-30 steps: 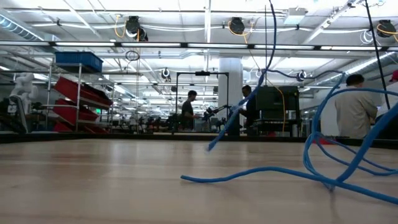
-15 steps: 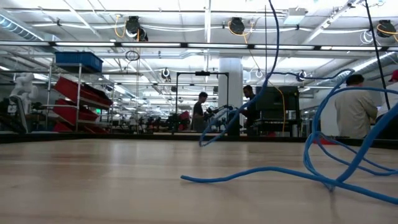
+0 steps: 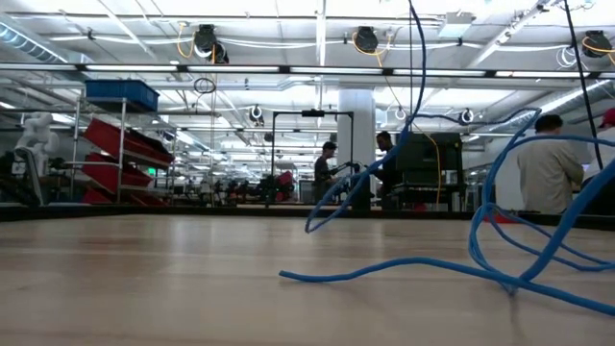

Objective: Coil cords
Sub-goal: Coil the blue wire onto the black spool

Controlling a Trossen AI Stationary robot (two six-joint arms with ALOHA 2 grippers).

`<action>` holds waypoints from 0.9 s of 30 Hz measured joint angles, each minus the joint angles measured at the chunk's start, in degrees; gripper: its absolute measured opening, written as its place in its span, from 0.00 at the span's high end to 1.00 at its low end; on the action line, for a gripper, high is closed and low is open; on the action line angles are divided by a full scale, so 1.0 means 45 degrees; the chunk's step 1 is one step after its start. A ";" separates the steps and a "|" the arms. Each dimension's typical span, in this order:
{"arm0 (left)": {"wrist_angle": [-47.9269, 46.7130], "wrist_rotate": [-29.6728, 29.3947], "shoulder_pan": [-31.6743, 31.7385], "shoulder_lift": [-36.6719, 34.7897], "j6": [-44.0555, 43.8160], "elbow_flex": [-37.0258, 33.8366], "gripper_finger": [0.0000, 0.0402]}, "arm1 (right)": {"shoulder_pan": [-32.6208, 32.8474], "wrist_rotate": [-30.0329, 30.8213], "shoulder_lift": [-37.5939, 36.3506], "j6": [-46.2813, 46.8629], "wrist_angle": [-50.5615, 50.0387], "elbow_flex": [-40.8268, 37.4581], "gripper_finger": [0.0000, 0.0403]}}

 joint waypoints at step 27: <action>0.0037 0.0470 0.0443 0.0000 -0.1073 0.0000 0.76 | -0.0018 -0.0606 -0.0010 -0.0006 0.0083 -0.0005 1.00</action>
